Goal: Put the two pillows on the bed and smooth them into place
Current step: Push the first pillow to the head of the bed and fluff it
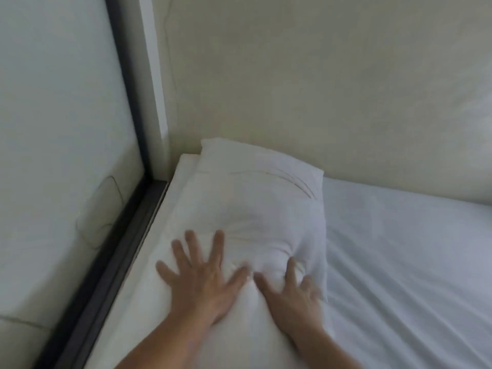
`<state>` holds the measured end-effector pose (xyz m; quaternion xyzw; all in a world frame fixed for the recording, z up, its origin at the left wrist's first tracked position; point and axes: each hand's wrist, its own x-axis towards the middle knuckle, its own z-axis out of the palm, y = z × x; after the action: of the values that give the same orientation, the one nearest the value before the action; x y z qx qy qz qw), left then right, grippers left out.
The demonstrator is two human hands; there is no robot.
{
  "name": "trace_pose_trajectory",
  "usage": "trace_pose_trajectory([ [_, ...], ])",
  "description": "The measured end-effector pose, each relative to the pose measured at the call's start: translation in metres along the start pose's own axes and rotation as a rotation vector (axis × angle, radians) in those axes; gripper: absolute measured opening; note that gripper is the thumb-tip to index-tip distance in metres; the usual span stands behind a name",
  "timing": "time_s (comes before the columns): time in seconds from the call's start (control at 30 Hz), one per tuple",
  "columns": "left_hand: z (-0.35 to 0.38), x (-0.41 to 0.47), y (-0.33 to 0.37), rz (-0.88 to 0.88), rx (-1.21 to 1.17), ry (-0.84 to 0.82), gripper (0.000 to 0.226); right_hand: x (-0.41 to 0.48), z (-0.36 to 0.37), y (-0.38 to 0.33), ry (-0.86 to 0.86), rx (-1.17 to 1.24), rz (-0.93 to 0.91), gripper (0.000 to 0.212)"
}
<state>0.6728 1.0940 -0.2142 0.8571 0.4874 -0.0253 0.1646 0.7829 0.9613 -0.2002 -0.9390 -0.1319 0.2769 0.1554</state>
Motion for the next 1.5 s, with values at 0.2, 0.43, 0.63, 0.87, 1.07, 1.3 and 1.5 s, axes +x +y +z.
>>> trace_pose_trajectory([
  [0.2, 0.055, 0.020, 0.001, 0.058, 0.151, 0.074, 0.095, 0.043, 0.057, 0.012, 0.085, -0.095, 0.054, 0.109],
  [0.43, 0.019, 0.025, 0.004, 0.085, 0.173, 0.096, 0.082, 0.041, 0.034, -0.011, 0.018, -0.019, 0.042, 0.103],
  [0.63, -0.001, 0.015, 0.022, -0.010, -0.026, -0.038, 0.041, 0.044, 0.009, 0.004, -0.035, 0.208, -0.148, 0.053],
  [0.87, -0.104, -0.056, 0.058, -0.157, -1.068, 0.120, 0.034, -0.038, -0.142, -0.024, 0.152, 0.560, -0.461, 0.027],
  [1.07, -0.136, -0.057, 0.087, -0.184, -1.262, -0.158, 0.030, -0.103, -0.216, -0.091, 0.296, 0.120, -0.760, 0.028],
  [1.3, -0.171, -0.065, -0.014, -0.424, -1.485, -0.176, 0.065, -0.152, -0.127, -0.093, -0.112, 0.321, -0.922, 0.035],
  [1.5, -0.194, -0.028, -0.036, -0.119, -0.930, -0.279, 0.085, -0.053, -0.112, -0.002, -0.235, 0.530, -0.100, 0.084],
])
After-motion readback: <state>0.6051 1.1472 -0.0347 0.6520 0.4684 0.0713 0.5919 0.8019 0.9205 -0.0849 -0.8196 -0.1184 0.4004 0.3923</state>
